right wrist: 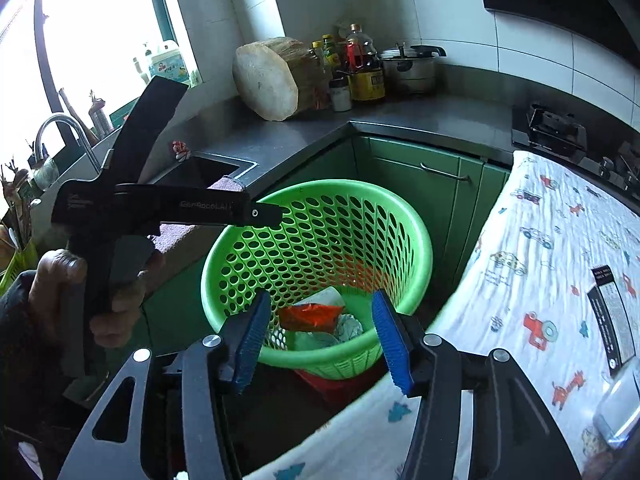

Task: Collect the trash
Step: 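Drop the red bag into the basket while right tool carries the clear plastic cup, then return both tools to the table toward the can and yellow bottle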

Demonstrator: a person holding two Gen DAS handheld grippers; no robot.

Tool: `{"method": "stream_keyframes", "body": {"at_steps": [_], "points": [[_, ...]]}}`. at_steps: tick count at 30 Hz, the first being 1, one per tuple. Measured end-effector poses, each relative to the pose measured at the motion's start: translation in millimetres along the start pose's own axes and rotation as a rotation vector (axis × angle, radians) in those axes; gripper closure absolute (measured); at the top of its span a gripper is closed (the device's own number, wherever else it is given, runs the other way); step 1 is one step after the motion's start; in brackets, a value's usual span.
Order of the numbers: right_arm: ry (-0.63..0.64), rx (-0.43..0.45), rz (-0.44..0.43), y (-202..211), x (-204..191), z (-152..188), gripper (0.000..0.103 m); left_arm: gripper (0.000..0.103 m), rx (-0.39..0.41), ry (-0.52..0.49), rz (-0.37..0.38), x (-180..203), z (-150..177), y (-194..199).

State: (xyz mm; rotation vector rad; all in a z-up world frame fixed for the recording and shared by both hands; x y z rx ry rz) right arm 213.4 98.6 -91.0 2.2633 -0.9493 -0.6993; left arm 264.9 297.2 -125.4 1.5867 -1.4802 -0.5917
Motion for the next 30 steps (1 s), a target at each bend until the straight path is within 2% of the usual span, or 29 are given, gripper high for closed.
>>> {"method": "stream_keyframes", "body": {"at_steps": [10, 14, 17, 24, 30], "points": [[-0.028, 0.042, 0.04, 94.6, 21.4, 56.0, 0.039, 0.025, -0.008, -0.097, 0.045, 75.0, 18.6, 6.5], [-0.034, 0.052, 0.089, 126.8, 36.5, 79.0, 0.035, 0.025, -0.012, -0.14, 0.064, 107.3, 28.0, 10.0], [-0.032, 0.048, 0.141, 146.5, 51.3, 94.4, 0.031, 0.021, -0.012, -0.166, 0.076, 130.6, 34.5, 12.6], [0.028, -0.023, 0.298, 176.0, 98.8, 121.7, 0.026, 0.021, -0.016, -0.212, 0.1, 175.2, 49.7, 14.5], [0.092, -0.121, 0.377, 184.7, 138.1, 143.5, 0.025, 0.02, -0.022, -0.218, 0.112, 199.1, 63.3, 13.6]]}}
Point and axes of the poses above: each gripper's, at about its wrist camera, not at the fingertips, and y roughly against the way its jaws point, x to its right, z to its underside, the point moved 3 cm from there along -y, roughly the way its jaws point, and after that the axes turned 2 degrees about -y, right-handed, at the moved point
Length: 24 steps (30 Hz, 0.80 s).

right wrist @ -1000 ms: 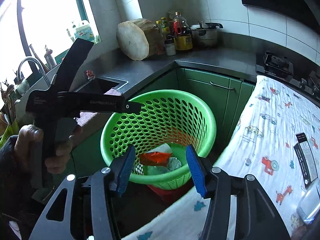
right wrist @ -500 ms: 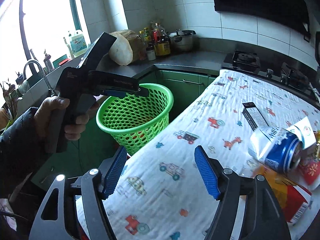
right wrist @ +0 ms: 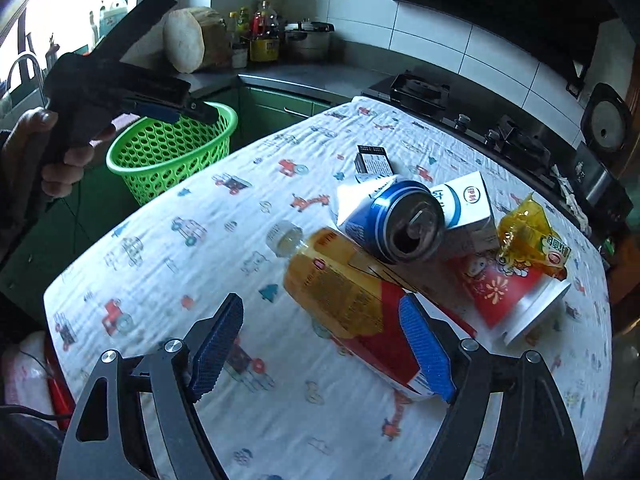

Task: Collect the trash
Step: 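Return both tools to the table toward the can and yellow bottle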

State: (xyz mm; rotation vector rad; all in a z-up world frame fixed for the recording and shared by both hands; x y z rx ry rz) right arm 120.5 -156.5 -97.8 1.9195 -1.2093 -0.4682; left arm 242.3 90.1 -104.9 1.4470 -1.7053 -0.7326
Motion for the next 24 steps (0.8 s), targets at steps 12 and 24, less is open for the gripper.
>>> {"method": "stream_keyframes", "body": {"at_steps": [12, 24], "points": [[0.295, -0.126, 0.067, -41.7, 20.6, 7.2, 0.02, 0.02, -0.014, 0.032, -0.041, 10.0, 17.7, -0.5], [0.475, -0.215, 0.027, -80.3, 9.2, 4.7, 0.02, 0.02, -0.016, 0.037, -0.061, 13.4, 13.0, -0.5]]}}
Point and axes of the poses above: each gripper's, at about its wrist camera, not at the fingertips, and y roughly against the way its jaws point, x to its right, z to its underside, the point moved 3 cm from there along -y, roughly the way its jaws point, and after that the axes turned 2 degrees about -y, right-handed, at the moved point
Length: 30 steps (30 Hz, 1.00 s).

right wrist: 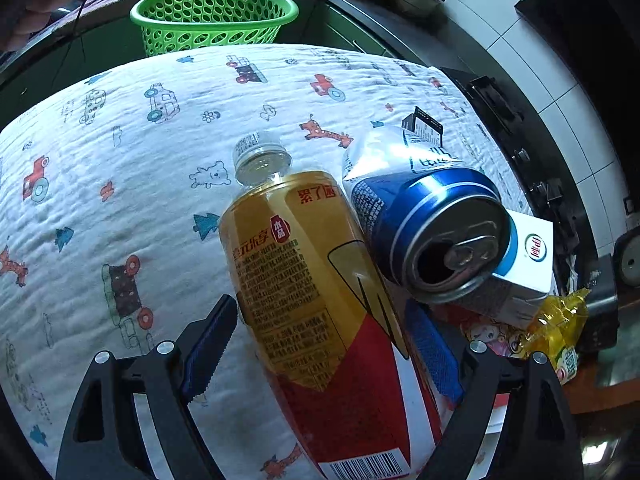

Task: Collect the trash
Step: 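Return both tools to the table toward the can and yellow bottle, then grasp the blue-and-white can with the left tool and lift it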

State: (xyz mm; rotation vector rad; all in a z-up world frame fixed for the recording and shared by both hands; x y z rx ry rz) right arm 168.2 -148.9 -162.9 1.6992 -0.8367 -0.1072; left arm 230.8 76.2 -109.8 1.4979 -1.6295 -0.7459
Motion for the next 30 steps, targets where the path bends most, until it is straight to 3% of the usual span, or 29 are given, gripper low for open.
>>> {"method": "stream_keyframes", "body": {"at_steps": [5, 19, 26, 30], "points": [[0.003, -0.009, 0.021, -2.2, 2.1, -2.1, 0.027, 0.02, -0.006, -0.014, 0.011, 7.8, -3.1, -4.4], [-0.125, -0.003, -0.081, 35.0, -29.3, 33.1, 0.031, 0.017, -0.057, -0.111, 0.131, 78.4, 2.4, -23.8], [-0.162, 0.007, -0.088, 52.9, -44.6, 56.1, 0.032, 0.015, -0.143, -0.042, 0.198, 112.4, 15.0, -39.9], [-0.191, 0.014, -0.093, 59.3, -45.8, 67.8, 0.033, 0.015, -0.198, 0.065, 0.231, 124.1, 20.0, -49.5]]}}
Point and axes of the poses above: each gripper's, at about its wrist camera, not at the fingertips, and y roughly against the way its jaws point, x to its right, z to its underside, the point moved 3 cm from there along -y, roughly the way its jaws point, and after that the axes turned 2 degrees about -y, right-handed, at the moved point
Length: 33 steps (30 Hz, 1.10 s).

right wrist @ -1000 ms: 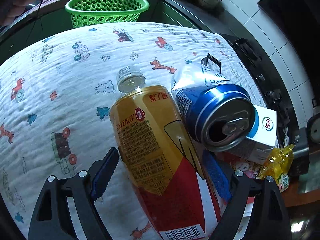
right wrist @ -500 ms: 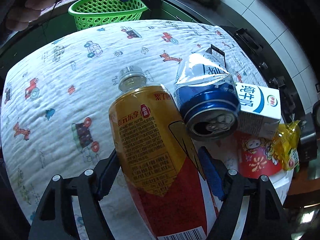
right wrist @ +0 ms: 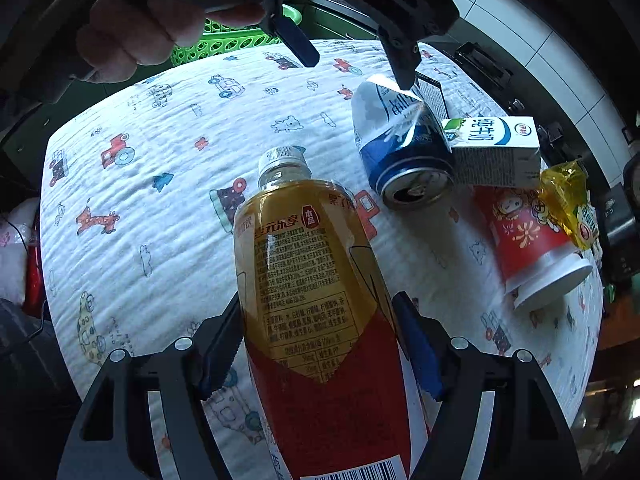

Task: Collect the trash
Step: 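Grasp the blue-and-white can with the left tool and lift it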

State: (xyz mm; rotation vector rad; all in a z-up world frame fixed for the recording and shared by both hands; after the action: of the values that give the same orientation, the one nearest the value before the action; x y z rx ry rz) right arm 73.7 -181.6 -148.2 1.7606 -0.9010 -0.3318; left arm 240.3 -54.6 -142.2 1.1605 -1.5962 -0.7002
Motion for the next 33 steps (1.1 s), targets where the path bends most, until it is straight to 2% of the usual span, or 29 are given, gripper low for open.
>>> {"method": "stream_keyframes", "body": {"at_steps": [4, 9, 15, 25, 28, 33], "points": [[-0.026, 0.009, -0.001, 4.7, 3.8, 11.2, 0.033, 0.015, -0.013, 0.074, 0.0, 10.7, -2.5, -8.9], [-0.059, 0.021, -0.005, 8.1, 9.0, 19.9, 0.033, 0.015, -0.032, 0.121, -0.086, 18.7, -7.0, -22.8], [-0.079, 0.034, -0.013, 10.2, 11.7, 24.7, 0.034, 0.008, -0.035, 0.21, -0.125, 16.5, -10.3, -30.6], [-0.113, 0.043, -0.012, 9.6, 15.6, 29.9, 0.034, 0.009, -0.081, 0.326, -0.004, 19.6, -7.4, -57.5], [-0.126, 0.044, -0.013, 9.3, 17.5, 29.9, 0.034, 0.021, -0.075, 0.332, 0.052, 21.2, -6.9, -60.0], [-0.137, 0.047, -0.013, 8.6, 17.4, 26.9, 0.034, 0.022, -0.066, 0.289, 0.041, 22.3, -5.8, -54.1]]}}
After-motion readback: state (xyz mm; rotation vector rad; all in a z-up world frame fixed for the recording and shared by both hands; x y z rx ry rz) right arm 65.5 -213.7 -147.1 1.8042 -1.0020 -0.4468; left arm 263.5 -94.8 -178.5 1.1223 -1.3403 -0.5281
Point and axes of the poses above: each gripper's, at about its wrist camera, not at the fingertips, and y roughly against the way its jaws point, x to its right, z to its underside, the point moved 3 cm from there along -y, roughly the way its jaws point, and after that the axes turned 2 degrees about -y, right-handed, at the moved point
